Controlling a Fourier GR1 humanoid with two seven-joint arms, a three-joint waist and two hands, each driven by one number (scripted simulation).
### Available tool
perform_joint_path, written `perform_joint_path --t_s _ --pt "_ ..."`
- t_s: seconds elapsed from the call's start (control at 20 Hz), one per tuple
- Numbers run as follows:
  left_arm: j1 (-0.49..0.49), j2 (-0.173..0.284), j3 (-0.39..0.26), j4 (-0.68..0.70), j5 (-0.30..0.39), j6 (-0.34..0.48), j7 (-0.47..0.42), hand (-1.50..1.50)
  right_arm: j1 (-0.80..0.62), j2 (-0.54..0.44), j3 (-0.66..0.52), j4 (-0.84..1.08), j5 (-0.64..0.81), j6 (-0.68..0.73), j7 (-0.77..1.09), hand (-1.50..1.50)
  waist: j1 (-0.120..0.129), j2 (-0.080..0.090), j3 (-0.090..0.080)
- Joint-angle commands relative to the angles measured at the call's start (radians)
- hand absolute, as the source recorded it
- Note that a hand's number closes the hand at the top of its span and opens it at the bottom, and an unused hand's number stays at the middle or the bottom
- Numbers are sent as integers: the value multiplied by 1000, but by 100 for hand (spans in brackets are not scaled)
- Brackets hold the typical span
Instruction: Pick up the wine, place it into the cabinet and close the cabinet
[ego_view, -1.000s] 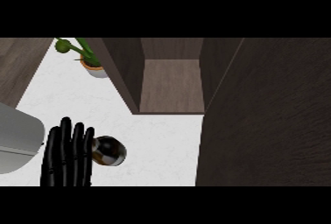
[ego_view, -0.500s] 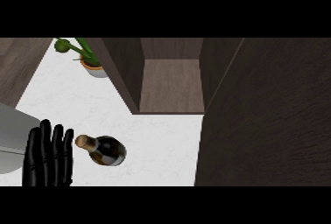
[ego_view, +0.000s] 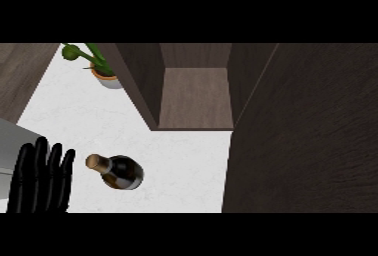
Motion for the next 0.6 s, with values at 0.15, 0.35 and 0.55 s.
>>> perform_joint_path --t_s 0.15,0.35,0.55 --pt "86 -12 137 132 318 -130 -274 -150 47 -7 -50 -109 -102 24 30 -150 0 0 1" --pt "98 -48 196 247 413 -217 -394 -150 -54 -22 -76 -70 -97 9 86 -150 4 1 1" --pt "117 -46 295 338 453 -276 -508 -150 37 21 25 -144 -31 -1 79 -150 -1 0 1"
